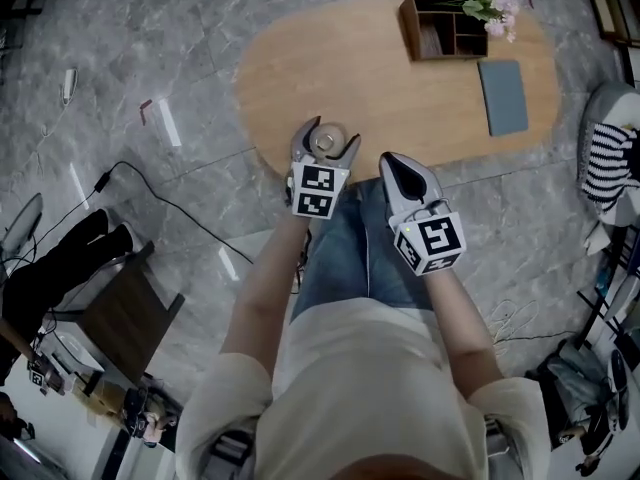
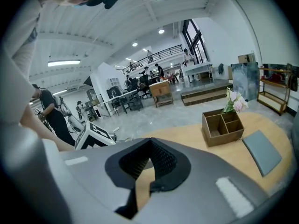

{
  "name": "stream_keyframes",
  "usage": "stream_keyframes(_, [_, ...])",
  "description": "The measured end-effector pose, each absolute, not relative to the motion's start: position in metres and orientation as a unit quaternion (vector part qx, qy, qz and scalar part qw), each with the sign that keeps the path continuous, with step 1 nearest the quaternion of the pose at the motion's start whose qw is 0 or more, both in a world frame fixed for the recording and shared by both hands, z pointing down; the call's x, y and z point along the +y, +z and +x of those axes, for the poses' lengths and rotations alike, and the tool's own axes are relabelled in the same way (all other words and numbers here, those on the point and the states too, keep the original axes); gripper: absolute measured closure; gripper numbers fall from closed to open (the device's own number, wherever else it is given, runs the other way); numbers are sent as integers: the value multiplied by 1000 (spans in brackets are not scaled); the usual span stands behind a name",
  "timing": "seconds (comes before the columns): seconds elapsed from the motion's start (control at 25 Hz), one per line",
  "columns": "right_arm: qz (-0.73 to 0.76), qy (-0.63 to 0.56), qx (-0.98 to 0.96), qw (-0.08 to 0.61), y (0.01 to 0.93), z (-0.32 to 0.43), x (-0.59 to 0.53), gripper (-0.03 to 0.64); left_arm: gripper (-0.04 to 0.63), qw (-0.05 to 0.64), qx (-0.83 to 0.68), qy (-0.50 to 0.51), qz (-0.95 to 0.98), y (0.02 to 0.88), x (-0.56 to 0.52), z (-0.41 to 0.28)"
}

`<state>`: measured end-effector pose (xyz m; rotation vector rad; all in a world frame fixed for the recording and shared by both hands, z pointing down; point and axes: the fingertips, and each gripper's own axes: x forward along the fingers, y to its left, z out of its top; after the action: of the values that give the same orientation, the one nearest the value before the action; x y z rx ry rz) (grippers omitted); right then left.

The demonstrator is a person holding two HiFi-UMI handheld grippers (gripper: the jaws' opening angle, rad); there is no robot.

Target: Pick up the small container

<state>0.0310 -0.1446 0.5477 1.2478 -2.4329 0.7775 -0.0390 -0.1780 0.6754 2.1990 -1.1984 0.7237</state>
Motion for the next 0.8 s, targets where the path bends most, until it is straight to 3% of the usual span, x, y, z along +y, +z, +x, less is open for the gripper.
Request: stream_keyframes(0.8, [463,218,-852,107,431,32,-97,618,238,259,-469,170,827,497,-112,-61])
